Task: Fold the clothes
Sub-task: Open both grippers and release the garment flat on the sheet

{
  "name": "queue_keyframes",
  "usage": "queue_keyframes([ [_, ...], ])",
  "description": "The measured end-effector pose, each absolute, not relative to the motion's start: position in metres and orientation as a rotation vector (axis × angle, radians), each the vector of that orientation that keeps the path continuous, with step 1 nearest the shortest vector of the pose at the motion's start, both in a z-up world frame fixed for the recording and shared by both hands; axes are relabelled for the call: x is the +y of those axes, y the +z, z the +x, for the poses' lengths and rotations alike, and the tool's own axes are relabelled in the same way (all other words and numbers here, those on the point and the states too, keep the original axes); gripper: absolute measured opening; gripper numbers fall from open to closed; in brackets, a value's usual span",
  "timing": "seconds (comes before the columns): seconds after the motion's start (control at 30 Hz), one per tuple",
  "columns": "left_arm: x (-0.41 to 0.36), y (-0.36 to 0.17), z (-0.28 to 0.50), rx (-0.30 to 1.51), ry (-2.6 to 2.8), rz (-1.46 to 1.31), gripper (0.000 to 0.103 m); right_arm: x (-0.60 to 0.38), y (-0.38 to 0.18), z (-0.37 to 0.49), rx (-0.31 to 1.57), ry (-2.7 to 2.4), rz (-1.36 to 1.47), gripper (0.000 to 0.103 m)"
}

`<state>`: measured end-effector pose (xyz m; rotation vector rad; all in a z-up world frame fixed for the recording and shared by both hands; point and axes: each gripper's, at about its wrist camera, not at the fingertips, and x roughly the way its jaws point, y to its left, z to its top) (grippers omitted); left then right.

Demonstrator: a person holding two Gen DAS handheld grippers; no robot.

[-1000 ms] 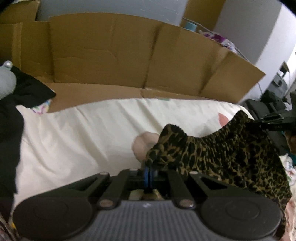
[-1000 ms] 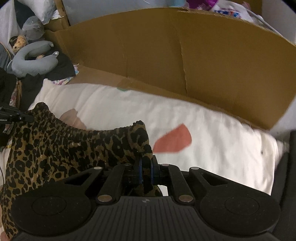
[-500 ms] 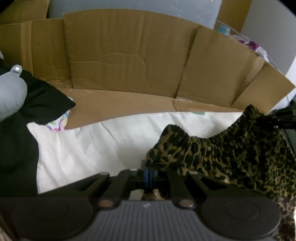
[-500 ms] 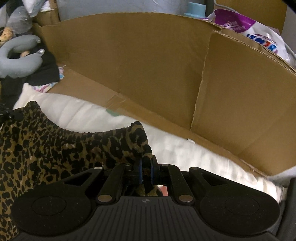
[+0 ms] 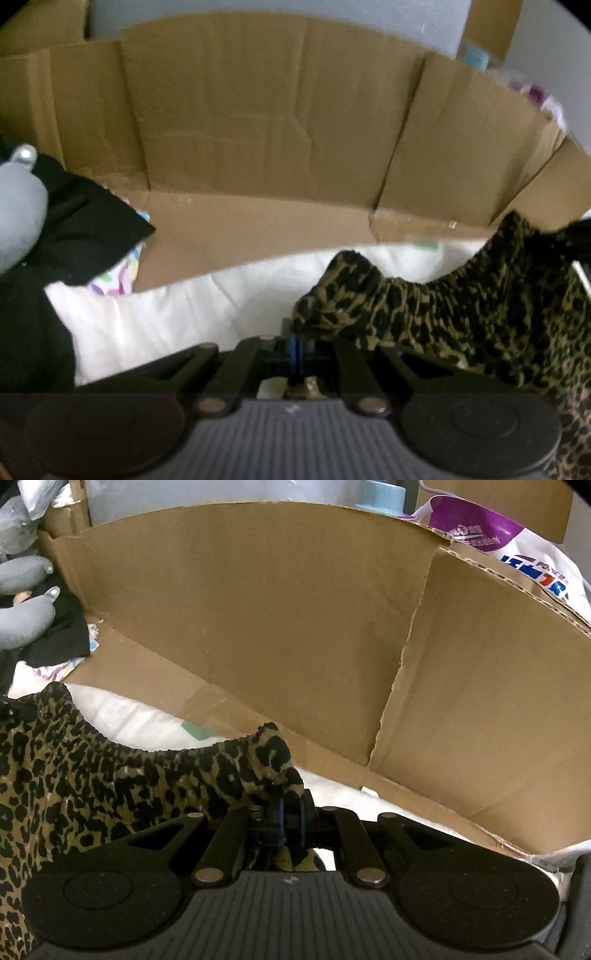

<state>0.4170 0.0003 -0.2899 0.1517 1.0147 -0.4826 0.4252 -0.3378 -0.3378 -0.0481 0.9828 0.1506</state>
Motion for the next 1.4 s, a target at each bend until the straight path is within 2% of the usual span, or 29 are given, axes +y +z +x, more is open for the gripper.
queue_keyframes([
  [0.07, -0.001, -0.297, 0.422, 1.064, -0.434, 0.161, 0.011, -0.339, -0.34, 0.428, 0.987, 0.144, -0.038, 0.013],
  [0.1, 0.001, -0.296, 0.42, 1.052, -0.419, 0.15, 0.02, -0.34, -0.341, 0.429, 0.988, 0.14, -0.032, 0.017],
  [0.13, 0.006, -0.292, 0.415, 1.036, -0.416, 0.121, 0.034, -0.343, -0.34, 0.426, 0.989, 0.139, -0.024, 0.023],
  [0.17, 0.011, -0.289, 0.41, 1.019, -0.413, 0.092, 0.04, -0.347, -0.337, 0.418, 0.988, 0.139, -0.013, 0.036],
  [0.2, 0.015, -0.286, 0.406, 1.007, -0.415, 0.074, 0.044, -0.352, -0.335, 0.41, 0.988, 0.139, -0.001, 0.04],
  [0.23, 0.017, -0.283, 0.4, 1.002, -0.427, 0.077, 0.044, -0.356, -0.333, 0.401, 0.987, 0.139, 0.01, 0.044],
  [0.37, 0.025, -0.272, 0.376, 1.003, -0.443, 0.103, 0.044, -0.375, -0.323, 0.369, 0.985, 0.141, 0.055, 0.046],
  [0.97, 0.007, -0.205, 0.225, 0.988, -0.537, 0.057, 0.046, -0.435, -0.29, 0.204, 0.951, 0.064, 0.205, 0.046],
  [1.4, -0.041, -0.217, 0.14, 1.085, -0.691, -0.008, 0.047, -0.455, -0.34, 0.137, 0.998, -0.054, 0.26, 0.046],
])
